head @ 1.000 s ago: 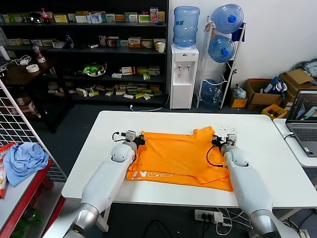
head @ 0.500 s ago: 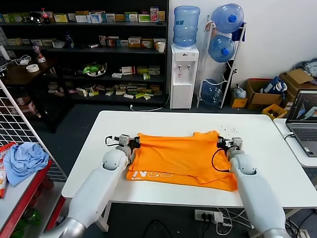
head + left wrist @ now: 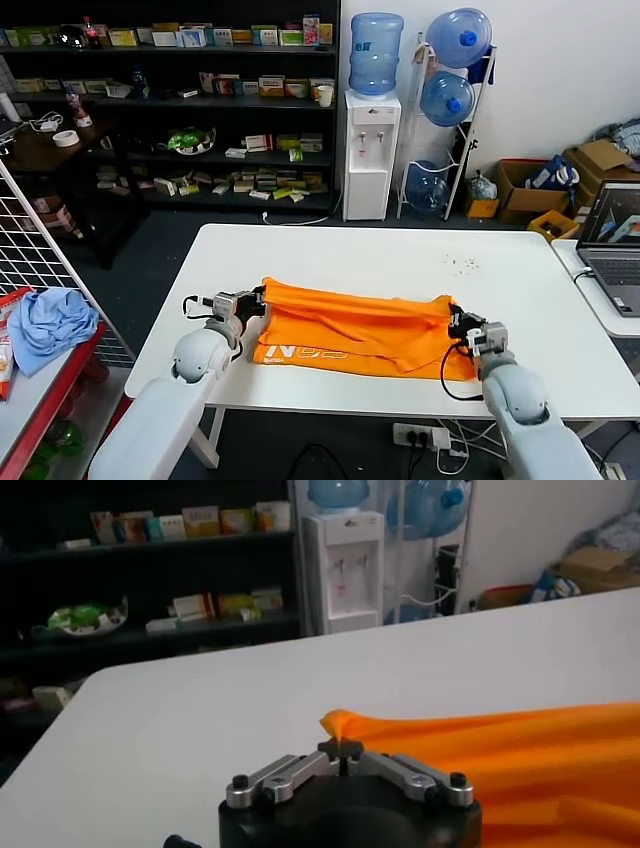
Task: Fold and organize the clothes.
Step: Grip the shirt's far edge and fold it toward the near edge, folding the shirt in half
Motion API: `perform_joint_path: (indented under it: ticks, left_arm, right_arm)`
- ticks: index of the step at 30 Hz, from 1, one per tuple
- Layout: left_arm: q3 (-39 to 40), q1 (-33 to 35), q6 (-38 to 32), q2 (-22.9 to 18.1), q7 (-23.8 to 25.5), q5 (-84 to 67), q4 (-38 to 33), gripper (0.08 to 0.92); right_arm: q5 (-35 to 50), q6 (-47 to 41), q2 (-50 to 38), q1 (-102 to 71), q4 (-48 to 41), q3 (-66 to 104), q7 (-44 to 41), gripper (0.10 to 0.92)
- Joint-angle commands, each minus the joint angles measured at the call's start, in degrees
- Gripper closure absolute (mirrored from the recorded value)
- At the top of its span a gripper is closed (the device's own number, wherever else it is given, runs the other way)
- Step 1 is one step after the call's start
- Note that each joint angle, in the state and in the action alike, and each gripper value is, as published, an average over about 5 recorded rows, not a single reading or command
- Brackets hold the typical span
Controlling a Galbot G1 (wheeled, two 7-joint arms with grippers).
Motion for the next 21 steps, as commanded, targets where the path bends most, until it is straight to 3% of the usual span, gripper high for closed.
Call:
perform_joint_path:
  ticks: [1,9,21]
  left_arm:
    - [-1.6,11.4,-0.6,2.1,0.0,0.1,-9.9,0.907]
    - [-1.8,14.3,-3.3,-0.8,0.3,0.3,-7.5,0.887]
    - [-3.5,14.5,-4.2,-2.0,0.4,-0.2,-6.4,0.556]
  right_arm:
    - [-4.6,0.7,0.2,-14.9,11.7,1.2,0.9,0.901]
    - [-4.9,1.5,0.7,-15.4,9.8,2.3,2.4,0.87]
    - [-3.4,2.3,1.0,-14.7,11.4,3.0,3.4,0.533]
